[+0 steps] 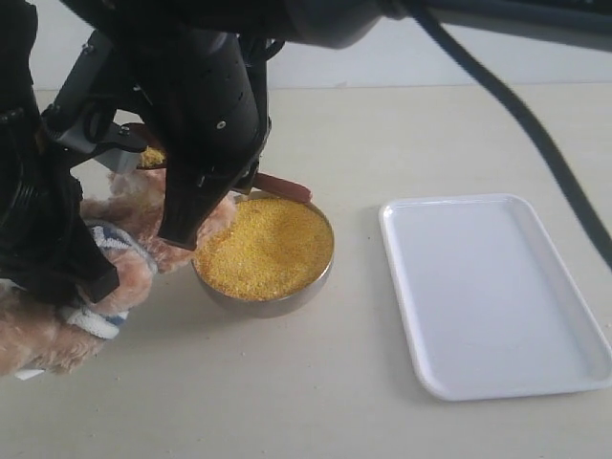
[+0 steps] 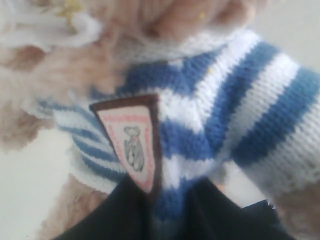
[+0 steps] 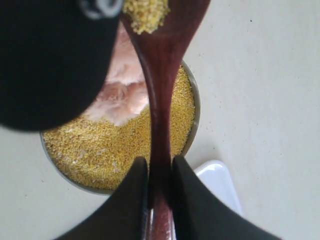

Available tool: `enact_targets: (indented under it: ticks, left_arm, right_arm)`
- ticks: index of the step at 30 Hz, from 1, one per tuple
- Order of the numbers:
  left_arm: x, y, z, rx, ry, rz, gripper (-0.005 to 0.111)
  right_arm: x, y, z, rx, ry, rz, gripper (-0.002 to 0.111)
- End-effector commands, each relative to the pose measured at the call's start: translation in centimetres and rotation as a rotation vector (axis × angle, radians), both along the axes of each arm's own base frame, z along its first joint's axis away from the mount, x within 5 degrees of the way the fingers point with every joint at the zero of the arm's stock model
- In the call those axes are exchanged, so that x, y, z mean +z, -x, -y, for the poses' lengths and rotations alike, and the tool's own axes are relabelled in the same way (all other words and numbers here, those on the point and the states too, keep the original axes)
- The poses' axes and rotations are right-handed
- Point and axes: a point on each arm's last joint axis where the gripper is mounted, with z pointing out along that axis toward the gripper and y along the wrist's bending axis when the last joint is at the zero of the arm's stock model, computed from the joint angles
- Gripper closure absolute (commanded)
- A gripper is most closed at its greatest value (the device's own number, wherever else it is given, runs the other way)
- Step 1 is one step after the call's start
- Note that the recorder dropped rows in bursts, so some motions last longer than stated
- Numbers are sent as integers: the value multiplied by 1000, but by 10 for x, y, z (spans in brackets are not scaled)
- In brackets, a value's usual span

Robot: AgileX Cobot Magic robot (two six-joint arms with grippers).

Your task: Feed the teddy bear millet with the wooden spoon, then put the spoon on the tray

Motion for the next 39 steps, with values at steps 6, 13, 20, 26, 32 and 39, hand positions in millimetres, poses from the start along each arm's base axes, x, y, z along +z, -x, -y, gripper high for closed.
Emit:
enact_targets:
  ticks: [6,13,20,26,32,39]
  left_arm:
    - [5,-3,8,15,62,43,103]
    - [5,-3,8,15,62,43,103]
    - [5,-3,8,15,62,43,103]
    - [5,-3,7,14,60,44,103]
    - [5,-3,7,23,60,45,103]
    - [6,-3,6,45,48,58,103]
  right_arm:
    - [2,3,-10,50,-39,24,109]
    - [2,2,-9,47,-39,24,109]
    - [2,2,-9,47,-38,26,109]
    - [3,1,-8,47,-32,38,109]
    - [3,1,-8,47,-31,39,109]
    - [3,1,-8,47,-31,39,109]
